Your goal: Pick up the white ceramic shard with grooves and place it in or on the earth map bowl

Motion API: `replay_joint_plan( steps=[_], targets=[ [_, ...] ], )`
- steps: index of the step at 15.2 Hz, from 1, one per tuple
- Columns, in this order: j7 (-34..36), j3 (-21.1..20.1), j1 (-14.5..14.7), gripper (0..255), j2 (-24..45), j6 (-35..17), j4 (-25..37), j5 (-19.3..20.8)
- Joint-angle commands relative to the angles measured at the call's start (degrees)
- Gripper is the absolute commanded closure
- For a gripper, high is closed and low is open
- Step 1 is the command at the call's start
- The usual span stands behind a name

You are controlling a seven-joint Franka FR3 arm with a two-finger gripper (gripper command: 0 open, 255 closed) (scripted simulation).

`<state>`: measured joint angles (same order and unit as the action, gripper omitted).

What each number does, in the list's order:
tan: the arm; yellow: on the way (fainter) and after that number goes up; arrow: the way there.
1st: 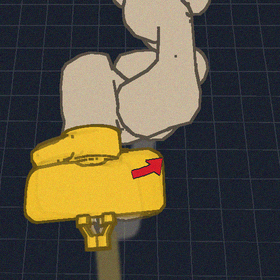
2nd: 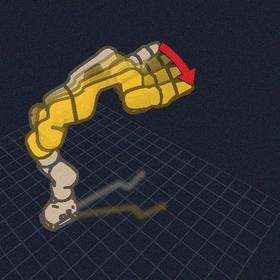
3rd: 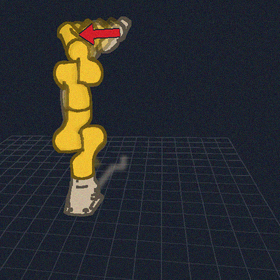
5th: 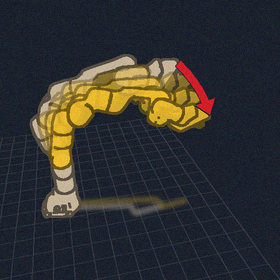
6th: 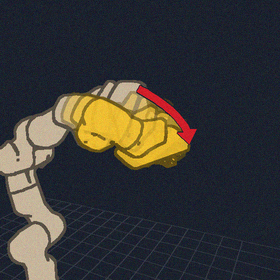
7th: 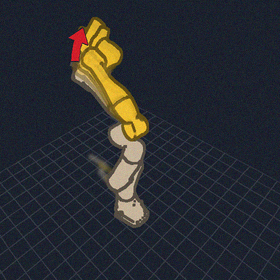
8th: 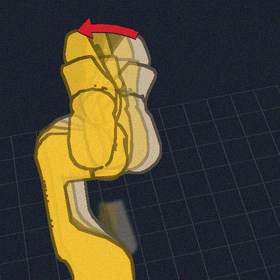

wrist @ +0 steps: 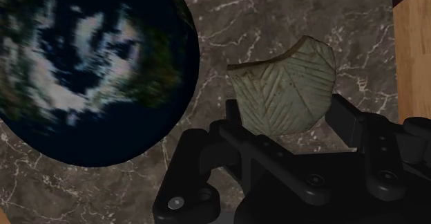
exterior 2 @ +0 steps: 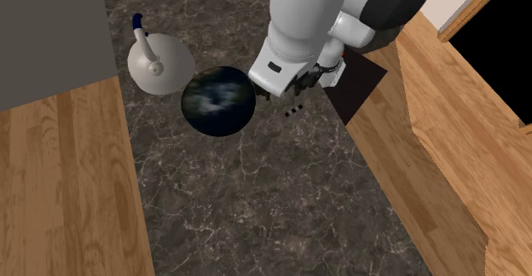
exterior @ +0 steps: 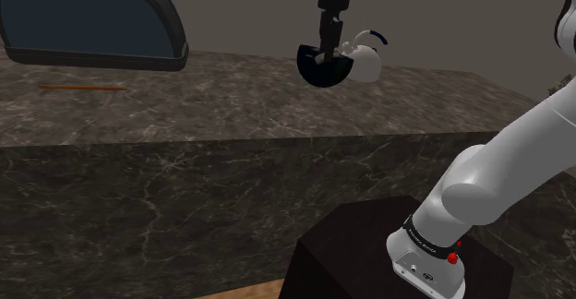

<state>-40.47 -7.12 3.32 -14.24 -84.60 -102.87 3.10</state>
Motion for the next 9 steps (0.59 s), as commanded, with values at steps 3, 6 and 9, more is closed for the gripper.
replay_joint_plan(
  steps=[3, 6, 9],
  targets=[
    [-0.1, -0.1, 0.0, 255, 1.0, 3.2, 4.2, 0.1],
    [-0.2, -0.2, 0.0, 255, 1.9, 5.7, 7.6, 0.2],
    [-0.2, -0.2, 0.0, 255, 3.0, 8.2, 11.2, 0.4]
  ],
)
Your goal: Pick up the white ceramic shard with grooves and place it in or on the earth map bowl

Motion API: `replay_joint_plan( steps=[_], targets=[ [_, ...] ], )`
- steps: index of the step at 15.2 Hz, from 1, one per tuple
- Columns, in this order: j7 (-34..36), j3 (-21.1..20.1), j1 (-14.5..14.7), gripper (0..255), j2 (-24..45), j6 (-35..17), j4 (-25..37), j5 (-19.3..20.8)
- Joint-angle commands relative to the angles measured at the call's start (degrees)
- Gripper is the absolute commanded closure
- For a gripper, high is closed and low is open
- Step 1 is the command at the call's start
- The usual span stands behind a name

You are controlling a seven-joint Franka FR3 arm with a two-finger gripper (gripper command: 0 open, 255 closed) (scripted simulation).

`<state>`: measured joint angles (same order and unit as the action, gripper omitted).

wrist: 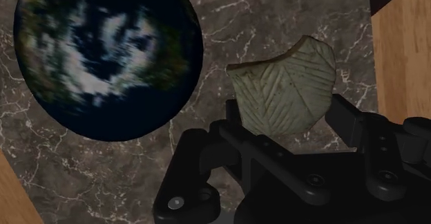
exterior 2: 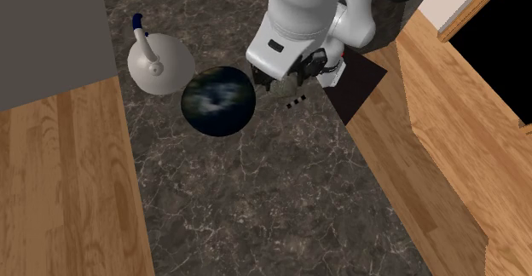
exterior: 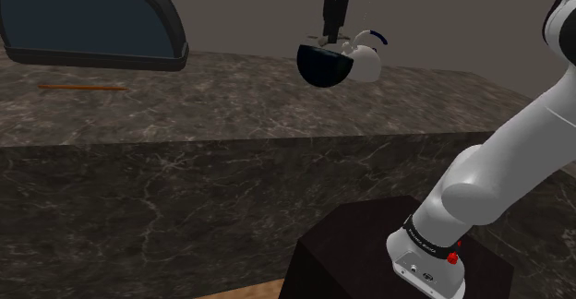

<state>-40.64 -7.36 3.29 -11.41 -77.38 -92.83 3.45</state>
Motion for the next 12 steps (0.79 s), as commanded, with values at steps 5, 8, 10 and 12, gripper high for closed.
replay_joint_plan(
  steps=[5, 8, 10, 12],
  targets=[
    [-2.6, 1.3, -1.0, 255, 3.1, 2.9, 6.2, 0.8],
    [-6.3, 3.3, -2.6, 255, 6.8, 3.1, 10.3, 1.6],
    [-8.7, 4.5, -3.7, 255, 9.5, 3.5, 13.6, 2.0],
    [-11.1, 5.7, -4.8, 255, 12.6, 4.0, 17.4, 2.3]
  ],
)
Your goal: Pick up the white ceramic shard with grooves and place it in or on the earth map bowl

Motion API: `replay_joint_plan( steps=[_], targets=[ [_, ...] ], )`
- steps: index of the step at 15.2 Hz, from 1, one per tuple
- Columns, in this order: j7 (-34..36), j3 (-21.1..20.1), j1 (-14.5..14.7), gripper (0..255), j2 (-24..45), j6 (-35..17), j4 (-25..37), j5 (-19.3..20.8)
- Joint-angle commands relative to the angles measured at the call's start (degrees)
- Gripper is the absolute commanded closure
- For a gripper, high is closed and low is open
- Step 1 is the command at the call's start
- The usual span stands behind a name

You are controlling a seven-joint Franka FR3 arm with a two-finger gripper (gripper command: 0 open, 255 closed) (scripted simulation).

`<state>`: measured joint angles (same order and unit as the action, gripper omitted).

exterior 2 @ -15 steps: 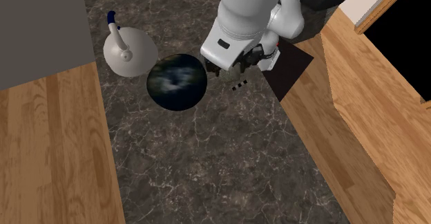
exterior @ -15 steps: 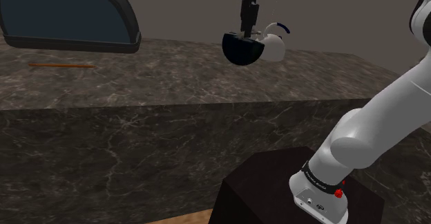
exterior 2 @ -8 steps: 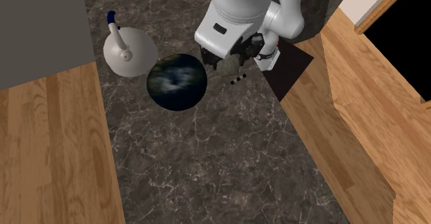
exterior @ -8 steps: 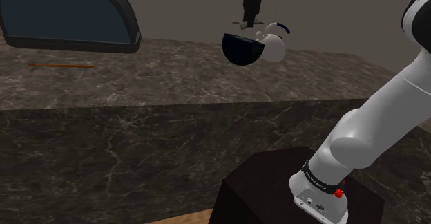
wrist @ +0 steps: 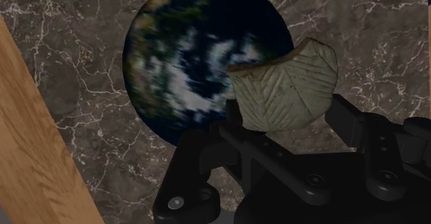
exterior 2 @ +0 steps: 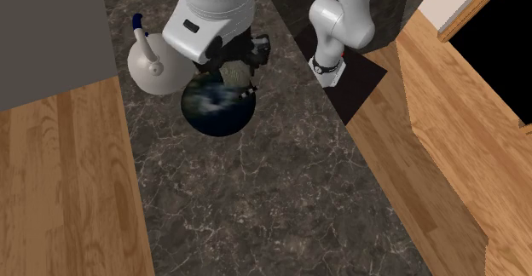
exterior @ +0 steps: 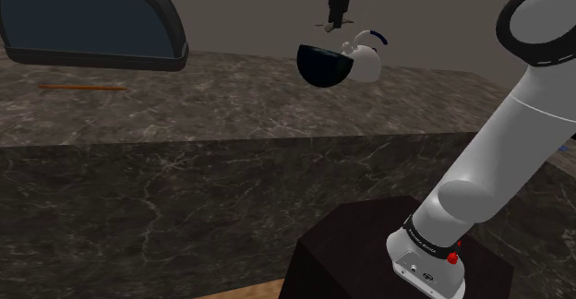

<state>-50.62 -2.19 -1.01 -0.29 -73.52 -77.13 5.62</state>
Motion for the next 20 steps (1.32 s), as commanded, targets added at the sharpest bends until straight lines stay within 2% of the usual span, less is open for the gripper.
replay_joint_plan(
  steps=[1, 3, 17, 20],
  targets=[
    [-2.3, 1.1, -1.1, 255, 3.1, 0.5, 3.9, 0.2],
    [-4.7, 2.1, -2.2, 255, 6.7, 1.5, 8.7, 0.3],
    [-3.5, 2.1, -2.4, 255, 0.8, -11.8, -10.5, 0.1],
    [-3.5, 2.1, -2.4, 255, 0.8, -11.8, -10.5, 0.1]
  ],
)
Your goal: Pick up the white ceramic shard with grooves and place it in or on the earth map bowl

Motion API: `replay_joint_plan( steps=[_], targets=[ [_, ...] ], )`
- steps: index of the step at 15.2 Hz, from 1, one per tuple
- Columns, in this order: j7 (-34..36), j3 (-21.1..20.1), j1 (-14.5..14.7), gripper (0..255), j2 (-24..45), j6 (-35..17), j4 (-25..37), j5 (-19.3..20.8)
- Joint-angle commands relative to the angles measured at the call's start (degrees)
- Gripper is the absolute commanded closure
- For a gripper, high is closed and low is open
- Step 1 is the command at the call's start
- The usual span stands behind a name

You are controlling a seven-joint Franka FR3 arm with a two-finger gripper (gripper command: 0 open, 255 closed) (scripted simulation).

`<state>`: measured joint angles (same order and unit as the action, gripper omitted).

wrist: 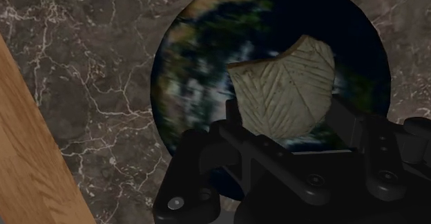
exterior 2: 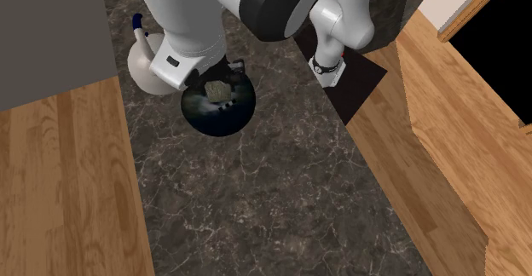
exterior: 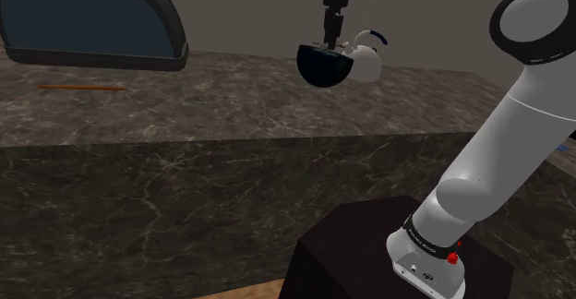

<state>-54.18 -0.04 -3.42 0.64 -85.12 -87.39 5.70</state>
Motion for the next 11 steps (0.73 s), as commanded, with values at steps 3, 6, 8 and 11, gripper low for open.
replay_joint_plan(
  steps=[3, 6, 8, 11],
  targets=[
    [0.0, 0.0, 0.0, 255, -0.1, -0.2, -0.3, 0.0],
    [0.0, 0.0, 0.0, 0, -0.1, -0.2, -0.3, 0.0],
    [0.0, 0.0, 0.0, 0, -0.1, -0.2, -0.3, 0.0],
    [0.0, -0.1, 0.1, 0, 0.7, 2.0, 2.7, 0.0]
  ],
)
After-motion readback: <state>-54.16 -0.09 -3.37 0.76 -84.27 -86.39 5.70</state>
